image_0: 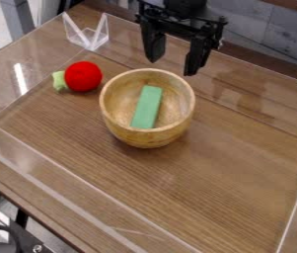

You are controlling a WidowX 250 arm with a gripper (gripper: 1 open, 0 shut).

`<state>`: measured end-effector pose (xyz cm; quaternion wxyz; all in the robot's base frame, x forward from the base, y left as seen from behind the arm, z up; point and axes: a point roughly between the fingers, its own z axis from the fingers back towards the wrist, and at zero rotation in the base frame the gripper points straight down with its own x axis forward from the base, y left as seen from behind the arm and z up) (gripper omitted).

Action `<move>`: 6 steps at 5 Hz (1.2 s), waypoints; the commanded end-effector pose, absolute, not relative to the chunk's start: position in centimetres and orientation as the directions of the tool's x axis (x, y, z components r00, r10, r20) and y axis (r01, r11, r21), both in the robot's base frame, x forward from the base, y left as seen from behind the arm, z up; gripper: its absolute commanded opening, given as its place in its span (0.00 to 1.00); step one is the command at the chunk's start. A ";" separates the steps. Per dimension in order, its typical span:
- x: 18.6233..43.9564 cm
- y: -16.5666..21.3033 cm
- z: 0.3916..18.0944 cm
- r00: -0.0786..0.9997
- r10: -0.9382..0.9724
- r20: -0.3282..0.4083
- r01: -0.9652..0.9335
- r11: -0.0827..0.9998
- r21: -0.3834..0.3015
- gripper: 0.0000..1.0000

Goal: Move the red fruit to the right

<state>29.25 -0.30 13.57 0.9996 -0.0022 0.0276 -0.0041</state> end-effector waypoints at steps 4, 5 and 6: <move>27.8 9.2 13.2 0.999 0.011 -0.045 -0.011 1.000 0.004 1.00; 27.5 12.1 12.5 0.999 0.021 -0.042 -0.020 1.000 0.018 1.00; 27.5 13.6 11.5 0.999 0.025 -0.033 -0.025 1.000 0.008 1.00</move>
